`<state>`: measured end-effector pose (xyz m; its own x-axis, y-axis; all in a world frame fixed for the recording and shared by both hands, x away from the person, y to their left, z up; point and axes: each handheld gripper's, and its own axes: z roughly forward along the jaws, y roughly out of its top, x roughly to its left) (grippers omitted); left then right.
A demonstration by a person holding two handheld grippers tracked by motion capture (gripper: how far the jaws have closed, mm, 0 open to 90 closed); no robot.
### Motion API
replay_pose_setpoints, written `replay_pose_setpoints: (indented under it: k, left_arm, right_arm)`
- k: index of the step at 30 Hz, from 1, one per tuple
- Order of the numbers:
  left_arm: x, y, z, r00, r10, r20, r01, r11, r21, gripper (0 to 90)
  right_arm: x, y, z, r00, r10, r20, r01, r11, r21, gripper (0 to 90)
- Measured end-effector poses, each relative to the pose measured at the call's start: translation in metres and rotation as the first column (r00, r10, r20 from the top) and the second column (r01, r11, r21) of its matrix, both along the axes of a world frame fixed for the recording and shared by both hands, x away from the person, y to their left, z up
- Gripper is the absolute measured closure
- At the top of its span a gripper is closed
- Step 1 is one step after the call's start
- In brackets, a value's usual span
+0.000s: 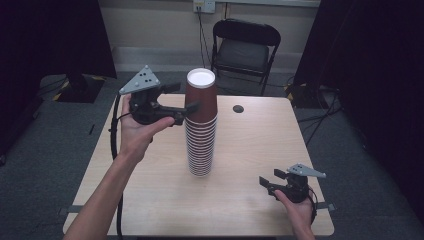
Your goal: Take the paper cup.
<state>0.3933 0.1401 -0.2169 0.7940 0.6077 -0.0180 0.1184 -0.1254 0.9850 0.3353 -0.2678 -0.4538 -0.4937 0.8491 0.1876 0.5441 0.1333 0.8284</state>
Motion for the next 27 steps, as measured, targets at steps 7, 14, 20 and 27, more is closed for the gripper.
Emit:
replay_pose_setpoints:
  k: [7, 14, 20, 27]
  left_arm:
    - [0.015, -0.010, 0.008, 0.9992, -0.018, -0.036, 0.018, 0.9996, -0.021, 15.4]
    - [0.028, -0.023, 0.010, 0.9986, 0.001, -0.053, 0.001, 0.9996, 0.029, 15.4]
    - [0.035, -0.031, 0.000, 0.9982, -0.008, -0.060, 0.011, 0.9992, 0.040, 15.1]
    - [0.036, -0.037, -0.009, 0.9978, -0.008, -0.066, 0.014, 0.9964, 0.084, 14.9]
  right_arm:
    - [-0.002, -0.001, 0.002, 0.9999, -0.006, 0.012, 0.006, 1.000, -0.002, 25.4]
    - [-0.003, -0.002, 0.003, 0.9996, -0.011, 0.025, 0.011, 1.000, 0.007, 25.5]
    - [-0.004, -0.003, 0.003, 0.9996, -0.009, 0.025, 0.009, 1.000, 0.009, 25.8]
    - [-0.004, -0.003, 0.003, 0.9997, -0.012, 0.023, 0.011, 1.000, 0.015, 25.8]
